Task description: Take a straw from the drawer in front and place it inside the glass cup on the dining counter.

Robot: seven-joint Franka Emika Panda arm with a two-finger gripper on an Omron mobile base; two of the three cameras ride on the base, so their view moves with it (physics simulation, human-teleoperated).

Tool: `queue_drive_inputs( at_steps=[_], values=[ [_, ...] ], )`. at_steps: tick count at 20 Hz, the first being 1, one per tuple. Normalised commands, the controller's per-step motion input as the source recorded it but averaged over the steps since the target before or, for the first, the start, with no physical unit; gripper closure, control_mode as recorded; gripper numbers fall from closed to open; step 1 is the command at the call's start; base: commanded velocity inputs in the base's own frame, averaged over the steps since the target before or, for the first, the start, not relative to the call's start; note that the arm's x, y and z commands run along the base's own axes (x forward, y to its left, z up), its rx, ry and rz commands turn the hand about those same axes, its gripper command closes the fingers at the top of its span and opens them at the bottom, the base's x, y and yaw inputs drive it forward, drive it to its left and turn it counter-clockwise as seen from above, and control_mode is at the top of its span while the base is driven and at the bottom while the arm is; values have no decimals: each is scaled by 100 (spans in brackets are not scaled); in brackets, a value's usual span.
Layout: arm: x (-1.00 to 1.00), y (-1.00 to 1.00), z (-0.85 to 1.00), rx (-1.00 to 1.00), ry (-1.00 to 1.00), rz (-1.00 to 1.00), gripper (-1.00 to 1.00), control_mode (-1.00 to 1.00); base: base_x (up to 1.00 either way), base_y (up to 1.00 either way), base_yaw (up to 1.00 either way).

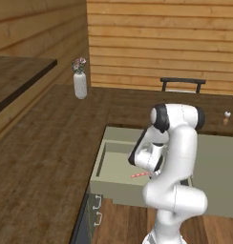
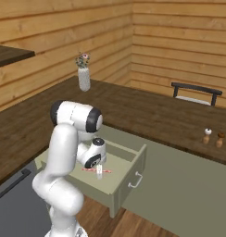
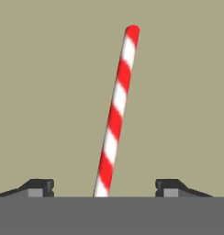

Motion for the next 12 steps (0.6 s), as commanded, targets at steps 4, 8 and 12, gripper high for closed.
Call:
queue_drive_inputs(
  at_steps=[4,8,12],
  values=[
    [10,-9,-52,0,0,0,100,-100,0,0,0],
    [3,0,-52,0,0,0,100,-100,0,0,0],
    [0,0,-42,0,0,0,100,-100,0,0,0]
  ],
)
